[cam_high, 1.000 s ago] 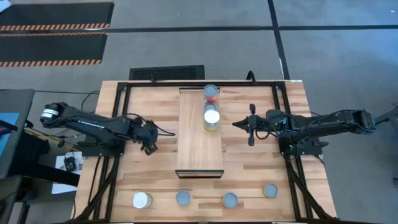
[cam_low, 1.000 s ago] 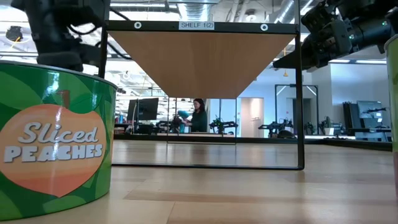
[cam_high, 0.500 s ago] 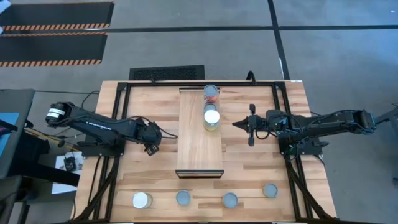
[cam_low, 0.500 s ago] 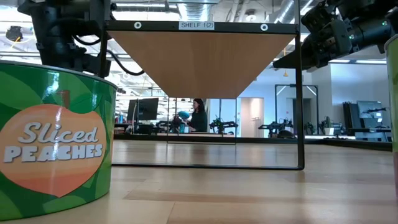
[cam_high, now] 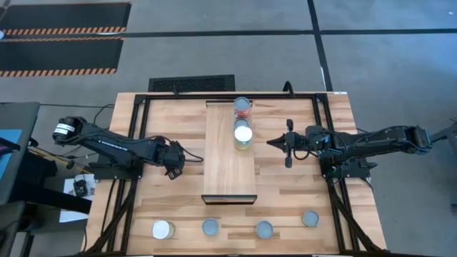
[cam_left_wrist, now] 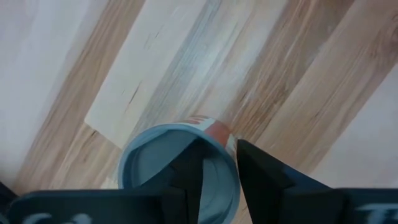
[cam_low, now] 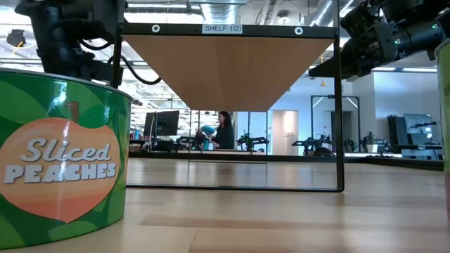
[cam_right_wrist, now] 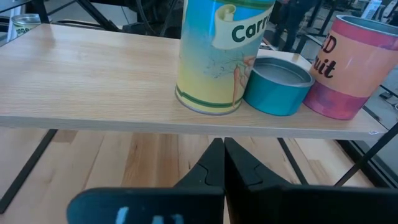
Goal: Pick and place cans onto a shelf
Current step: Put the small red can on the shelf
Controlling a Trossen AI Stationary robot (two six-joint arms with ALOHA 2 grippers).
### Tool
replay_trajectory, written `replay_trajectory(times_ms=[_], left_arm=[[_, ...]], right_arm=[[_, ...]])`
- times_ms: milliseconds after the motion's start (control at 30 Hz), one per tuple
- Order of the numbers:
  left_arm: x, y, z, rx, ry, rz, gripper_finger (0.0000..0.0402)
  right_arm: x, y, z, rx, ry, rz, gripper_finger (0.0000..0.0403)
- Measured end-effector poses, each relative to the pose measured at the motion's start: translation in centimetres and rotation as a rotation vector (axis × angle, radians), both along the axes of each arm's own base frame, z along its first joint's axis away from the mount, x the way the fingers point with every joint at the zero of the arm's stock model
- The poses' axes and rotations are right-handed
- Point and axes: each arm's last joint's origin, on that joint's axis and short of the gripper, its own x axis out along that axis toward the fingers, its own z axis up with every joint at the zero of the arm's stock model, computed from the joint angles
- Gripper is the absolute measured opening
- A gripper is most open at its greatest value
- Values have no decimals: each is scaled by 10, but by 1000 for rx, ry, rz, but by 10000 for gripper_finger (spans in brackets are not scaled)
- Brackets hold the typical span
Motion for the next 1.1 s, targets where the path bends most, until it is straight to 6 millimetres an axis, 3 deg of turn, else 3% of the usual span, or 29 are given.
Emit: replay_trajectory(times_ms=[467,800,1100], left_arm=[[-7,-2,10,-31,-44,-89,3],[-32,-8,50,21,-311,-153,2],[-47,-15,110,197,-612,-215,2]], right_arm=[[0,0,0,-2,0,1,12],[0,0,0,0,0,0,12],[0,0,0,0,-1,0,12]])
